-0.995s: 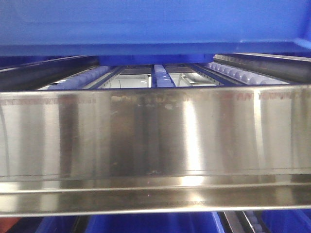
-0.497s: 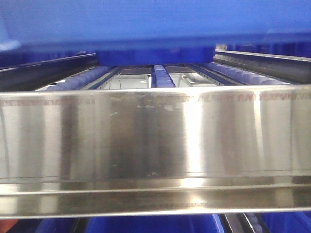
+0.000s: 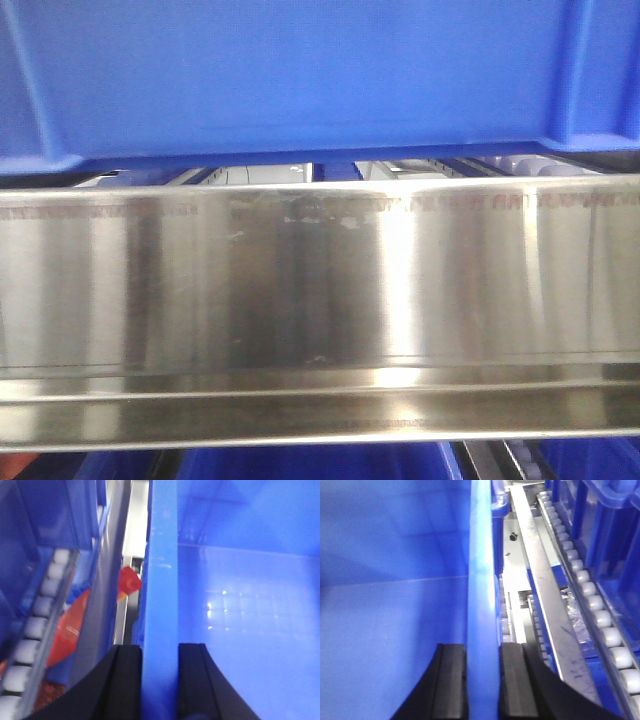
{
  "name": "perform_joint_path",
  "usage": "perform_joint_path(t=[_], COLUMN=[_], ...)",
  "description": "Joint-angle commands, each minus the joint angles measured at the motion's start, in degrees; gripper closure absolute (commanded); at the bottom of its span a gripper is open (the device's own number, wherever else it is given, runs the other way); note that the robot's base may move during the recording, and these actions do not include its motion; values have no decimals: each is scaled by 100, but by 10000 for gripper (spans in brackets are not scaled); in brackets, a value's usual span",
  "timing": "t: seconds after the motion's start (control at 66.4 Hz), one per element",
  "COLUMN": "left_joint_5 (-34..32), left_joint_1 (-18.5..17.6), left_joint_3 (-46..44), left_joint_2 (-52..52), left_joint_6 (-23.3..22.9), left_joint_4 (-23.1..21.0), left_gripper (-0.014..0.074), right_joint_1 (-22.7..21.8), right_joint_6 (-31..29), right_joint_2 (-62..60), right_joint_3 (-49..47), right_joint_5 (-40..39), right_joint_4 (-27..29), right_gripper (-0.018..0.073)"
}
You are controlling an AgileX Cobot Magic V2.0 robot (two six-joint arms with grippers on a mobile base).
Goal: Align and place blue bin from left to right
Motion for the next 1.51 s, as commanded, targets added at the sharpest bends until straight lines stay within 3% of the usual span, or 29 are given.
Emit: perform_joint_path(t=[0.0,0.558,0.678,0.814,0.859,0.949,1.1,1.296,1.356,1.492], left_joint_5=[-585,-675,-662,-662,-652,-652,-652,-662,-662,-662], left_joint_1=[-60,-60,-60,-60,-60,-60,-60,-60,-60,-60], left_joint_3=[-115,-115,-115,-115,-115,-115,-115,-126,-126,-126], left_joint_2=[58,146,146,146,146,146,146,121,97,83], left_joint_6=[-20,-20,-20,-20,-20,-20,-20,-20,-20,-20], left_joint_4=[-259,-18,-18,-18,-18,-18,-18,-18,-18,-2], left_gripper=[707,700,570,373,328,218,145,181,262,534], right_joint_1=[18,9,9,9,9,9,9,9,9,9], right_joint_6=[-22,-22,-22,-22,-22,-22,-22,-22,-22,-22], right_joint_2=[10,243,243,243,243,243,243,218,195,173], right_joint_3=[-122,-122,-122,-122,-122,-122,-122,-122,-122,-122], right_joint_5=[-694,-564,-353,-364,-340,-328,-328,-328,-338,-338], right_joint_4=[-23,-23,-23,-23,-23,-23,-23,-23,-23,-23], right_gripper=[629,629,583,286,225,209,210,243,321,541])
